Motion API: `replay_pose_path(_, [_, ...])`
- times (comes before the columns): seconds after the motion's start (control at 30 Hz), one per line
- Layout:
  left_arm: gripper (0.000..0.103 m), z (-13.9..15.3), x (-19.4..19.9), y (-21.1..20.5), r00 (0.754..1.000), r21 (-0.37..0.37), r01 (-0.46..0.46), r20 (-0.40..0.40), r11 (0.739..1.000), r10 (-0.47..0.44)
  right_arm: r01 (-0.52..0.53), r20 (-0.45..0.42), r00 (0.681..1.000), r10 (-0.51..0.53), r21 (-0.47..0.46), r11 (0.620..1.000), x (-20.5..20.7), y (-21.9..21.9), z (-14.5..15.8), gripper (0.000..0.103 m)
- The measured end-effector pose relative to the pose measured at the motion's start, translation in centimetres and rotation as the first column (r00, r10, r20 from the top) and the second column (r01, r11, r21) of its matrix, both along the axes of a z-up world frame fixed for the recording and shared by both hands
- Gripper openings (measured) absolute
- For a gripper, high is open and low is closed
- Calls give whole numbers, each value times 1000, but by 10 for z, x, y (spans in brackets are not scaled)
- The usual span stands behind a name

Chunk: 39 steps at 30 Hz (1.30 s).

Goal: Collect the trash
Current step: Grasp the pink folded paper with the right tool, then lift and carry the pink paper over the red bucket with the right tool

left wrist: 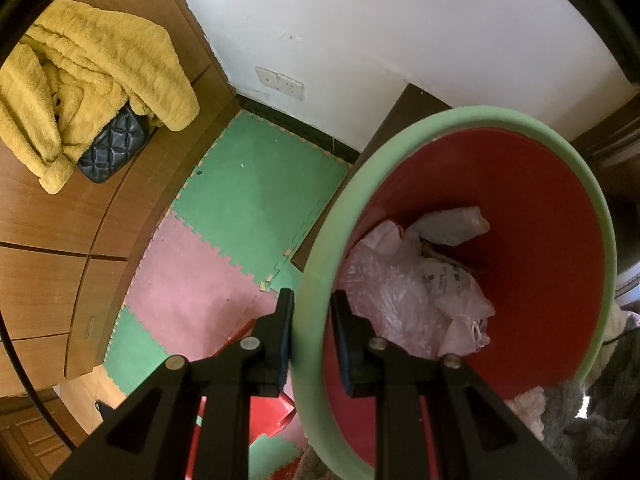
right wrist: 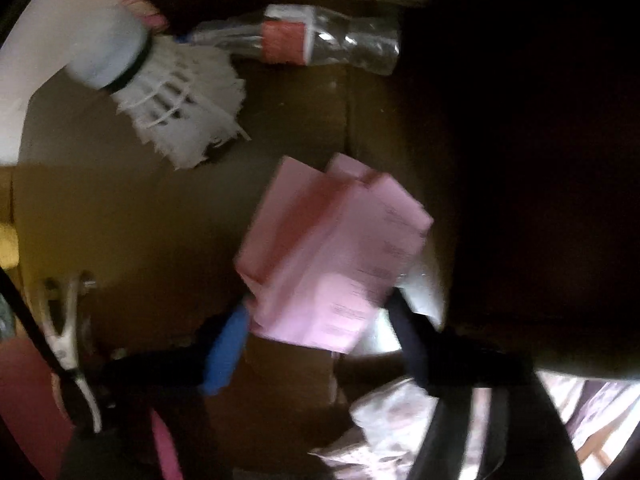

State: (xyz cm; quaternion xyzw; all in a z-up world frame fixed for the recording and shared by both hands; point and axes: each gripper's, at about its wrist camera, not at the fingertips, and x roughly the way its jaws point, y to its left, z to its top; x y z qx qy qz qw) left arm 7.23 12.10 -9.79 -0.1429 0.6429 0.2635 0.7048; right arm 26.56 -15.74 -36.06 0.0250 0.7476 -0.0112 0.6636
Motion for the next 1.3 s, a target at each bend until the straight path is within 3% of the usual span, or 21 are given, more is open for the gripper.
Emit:
replay_pose_path(0.17, [19,1,0,4,1000,-18,-2,5,1000,2,-90,-7,996,91,53,995,-7,5,6,52])
replay_pose_path(0.3, [19,2,-1,8,1000,-43,-8,18,999,9,-87,2,996,87,46,995,-16,4,18,51])
replay_pose_path(0.4, [19,3,-1,9,1000,-52,-1,26,999,3,-95,38,995,92,72,993,-17,9,40,51])
replay_pose_path(0.6, [18,3,-4,9,999,-56,28,42,998,-25,-216,204,961,189,119,969,-35,26,122,51])
replay_pose_path(0.73, [17,4,-5,7,998,-56,54,49,997,-51,-328,322,904,282,100,939,-35,35,191,51])
replay_pose_path(0.83, [17,5,-5,7,996,-69,62,62,996,-57,-400,398,851,343,67,914,-60,44,238,51])
replay_pose_path(0.97, [16,8,-7,11,995,-99,59,82,993,-51,-468,508,781,362,94,878,-86,62,304,51])
replay_pose_path(1.1, [16,10,-7,6,993,-78,87,85,993,-80,-552,598,699,392,104,827,-105,89,359,51])
replay_pose_path(1.17, [16,11,-6,4,992,-73,96,89,993,-89,-589,626,661,414,92,803,-112,100,379,51])
replay_pose_path(1.3, [16,11,-7,4,991,-73,97,97,993,-90,-616,635,636,439,74,784,-111,111,393,51])
